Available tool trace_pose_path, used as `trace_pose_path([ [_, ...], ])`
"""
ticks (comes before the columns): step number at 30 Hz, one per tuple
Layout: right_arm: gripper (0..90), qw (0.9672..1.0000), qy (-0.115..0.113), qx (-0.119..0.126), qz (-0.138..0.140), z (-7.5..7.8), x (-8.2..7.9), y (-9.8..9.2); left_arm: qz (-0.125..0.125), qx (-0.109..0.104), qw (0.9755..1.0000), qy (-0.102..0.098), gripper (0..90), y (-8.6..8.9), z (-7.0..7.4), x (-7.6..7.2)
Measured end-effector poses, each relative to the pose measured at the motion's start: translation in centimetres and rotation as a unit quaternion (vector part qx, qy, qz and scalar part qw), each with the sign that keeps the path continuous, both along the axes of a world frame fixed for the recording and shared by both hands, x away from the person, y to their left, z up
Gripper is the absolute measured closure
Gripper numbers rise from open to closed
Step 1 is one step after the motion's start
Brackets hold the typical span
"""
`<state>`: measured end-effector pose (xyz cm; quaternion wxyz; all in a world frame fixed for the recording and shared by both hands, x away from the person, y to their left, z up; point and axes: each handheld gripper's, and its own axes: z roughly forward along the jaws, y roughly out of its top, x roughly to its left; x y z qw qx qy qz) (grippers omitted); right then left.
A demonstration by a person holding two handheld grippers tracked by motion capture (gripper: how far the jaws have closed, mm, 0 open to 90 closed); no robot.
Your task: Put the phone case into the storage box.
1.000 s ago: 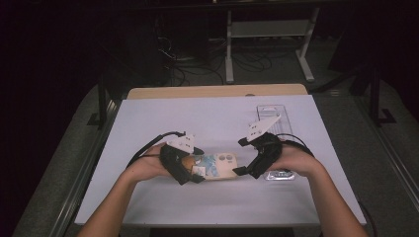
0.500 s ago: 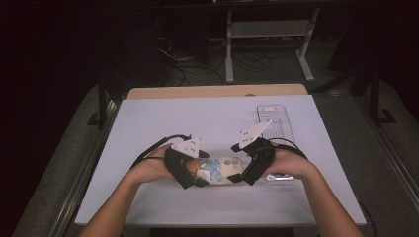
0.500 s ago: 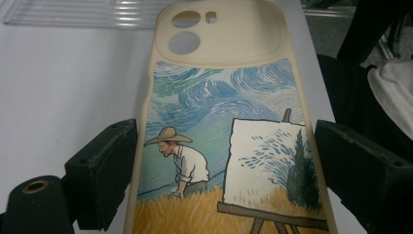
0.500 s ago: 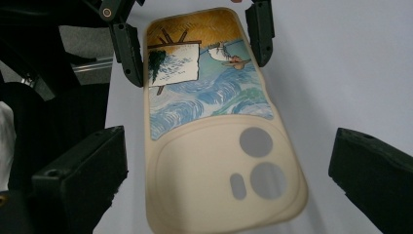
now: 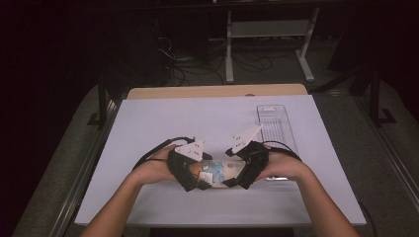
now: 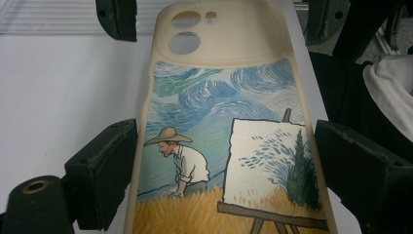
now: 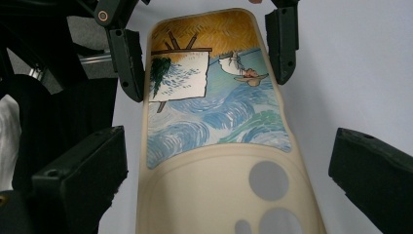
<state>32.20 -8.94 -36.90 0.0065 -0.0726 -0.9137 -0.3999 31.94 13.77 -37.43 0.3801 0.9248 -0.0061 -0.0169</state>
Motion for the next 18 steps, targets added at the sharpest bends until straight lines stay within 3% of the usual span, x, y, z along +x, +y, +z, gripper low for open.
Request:
trace_pose_path([
  [18, 0.3, 0.9994, -0.002, -0.025, 0.023, -0.8, -0.4, 1.6, -0.012, 0.006, 0.9998, -0.015, 11.0, -0.5, 0.1, -0.4],
])
